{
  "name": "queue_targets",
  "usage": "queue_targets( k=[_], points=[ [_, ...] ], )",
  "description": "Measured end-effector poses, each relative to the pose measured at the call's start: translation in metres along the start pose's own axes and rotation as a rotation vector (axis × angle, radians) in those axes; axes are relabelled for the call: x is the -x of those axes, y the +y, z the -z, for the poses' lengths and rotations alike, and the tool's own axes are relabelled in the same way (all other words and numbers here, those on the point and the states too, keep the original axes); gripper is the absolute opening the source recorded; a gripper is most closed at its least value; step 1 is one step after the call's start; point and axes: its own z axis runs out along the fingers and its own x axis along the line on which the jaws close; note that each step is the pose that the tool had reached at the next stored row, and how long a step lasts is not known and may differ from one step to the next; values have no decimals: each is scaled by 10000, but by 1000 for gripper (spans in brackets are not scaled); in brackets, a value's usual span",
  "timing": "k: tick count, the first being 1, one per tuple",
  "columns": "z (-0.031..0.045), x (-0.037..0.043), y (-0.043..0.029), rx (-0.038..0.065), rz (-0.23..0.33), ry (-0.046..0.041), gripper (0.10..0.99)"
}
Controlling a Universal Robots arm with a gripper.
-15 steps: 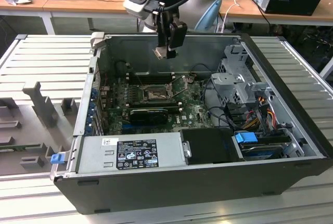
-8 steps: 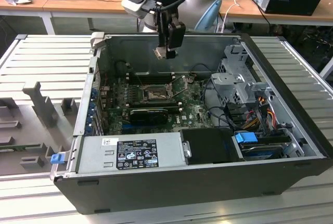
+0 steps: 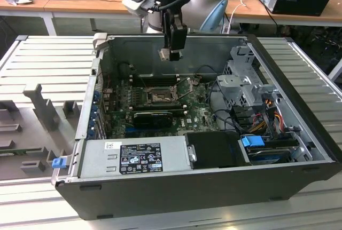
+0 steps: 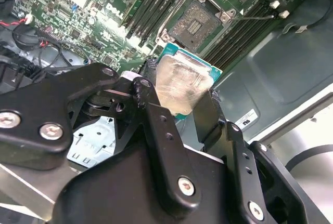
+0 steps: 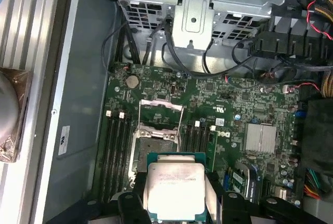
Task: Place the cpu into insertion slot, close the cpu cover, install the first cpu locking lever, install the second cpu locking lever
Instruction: 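Place the cpu into insertion slot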
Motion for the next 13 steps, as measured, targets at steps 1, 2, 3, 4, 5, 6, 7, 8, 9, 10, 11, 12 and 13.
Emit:
queue_targets(
  k=[1, 2, 3, 4, 5, 6, 7, 8, 9, 10, 11, 12, 13],
  points=[
    [-1, 0, 0, 4, -188, -16, 525],
    [-2, 0, 0, 7, -447, -37, 525],
    [-3, 0, 0, 10, -639, -53, 525],
    [-5, 0, 0, 11, -787, -65, 525],
    [-9, 0, -1, 12, -806, -66, 525],
    [-21, 0, -2, 12, -814, -68, 525],
    [-35, 0, -3, 12, -819, -67, 525],
    [-53, 1, -4, 13, -827, -70, 525],
    [-66, 1, -6, 5, -830, -71, 525],
    [-74, 1, -7, 0, -831, -70, 525],
    [-87, 1, -8, -4, -830, -70, 525],
    [-105, 2, -8, -8, -828, -76, 525],
    [-116, 2, -9, -8, -828, -78, 525]
  ],
)
